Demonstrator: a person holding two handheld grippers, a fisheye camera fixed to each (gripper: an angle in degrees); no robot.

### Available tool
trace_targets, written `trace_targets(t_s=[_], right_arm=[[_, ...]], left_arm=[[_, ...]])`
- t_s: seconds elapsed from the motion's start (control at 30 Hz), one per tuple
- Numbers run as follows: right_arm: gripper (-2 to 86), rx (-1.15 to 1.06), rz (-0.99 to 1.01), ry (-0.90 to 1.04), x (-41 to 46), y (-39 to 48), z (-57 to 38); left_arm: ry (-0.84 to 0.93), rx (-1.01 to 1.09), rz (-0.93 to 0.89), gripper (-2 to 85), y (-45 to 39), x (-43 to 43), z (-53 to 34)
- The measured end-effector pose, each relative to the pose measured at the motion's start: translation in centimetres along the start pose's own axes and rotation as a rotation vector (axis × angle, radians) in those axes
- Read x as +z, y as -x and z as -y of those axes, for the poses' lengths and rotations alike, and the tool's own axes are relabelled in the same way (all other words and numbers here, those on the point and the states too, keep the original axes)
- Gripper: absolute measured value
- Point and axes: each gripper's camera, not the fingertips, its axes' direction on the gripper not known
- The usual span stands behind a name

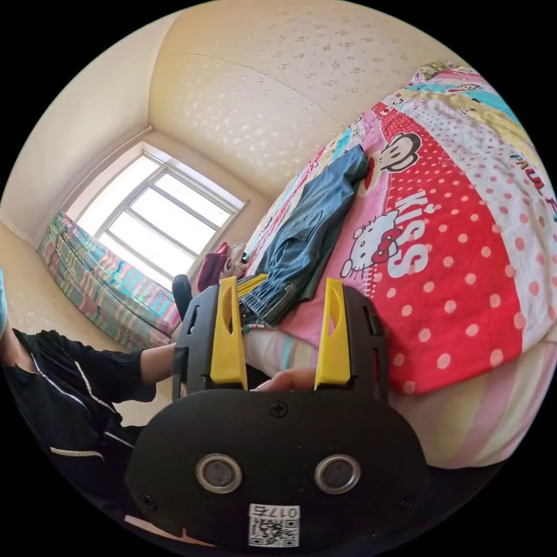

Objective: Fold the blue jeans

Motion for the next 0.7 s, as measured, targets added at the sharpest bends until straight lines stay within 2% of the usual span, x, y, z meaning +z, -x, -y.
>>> trace_targets(t_s=[0.1,0.23,0.3,0.5,0.7], right_arm=[[22.5,0.009,0.064,0.047,0.5,0.0,0.3],[21.5,0.091,-0.078,0.044,0.7,0.6,0.2],[21.3,0.140,-0.057,0.003,0.6,0.4,0.1],[18.3,0.283,0.237,-0.031,0.5,-3.3,-0.8],[14.2,0.257,-0.086,-0.086,1.1,-0.9,-1.5]], left_arm=[[-0.001,0.001,0.004,4.0,0.4,-0.4,-0.2],[0.000,0.003,0.009,4.0,1.0,-1.0,-0.1],[0.002,0.000,0.001,4.0,1.5,-1.3,0.1],[0.009,-0.013,-0.032,4.0,3.4,-2.6,1.3],[0.006,-0.006,-0.017,4.0,4.7,-4.4,3.2]])
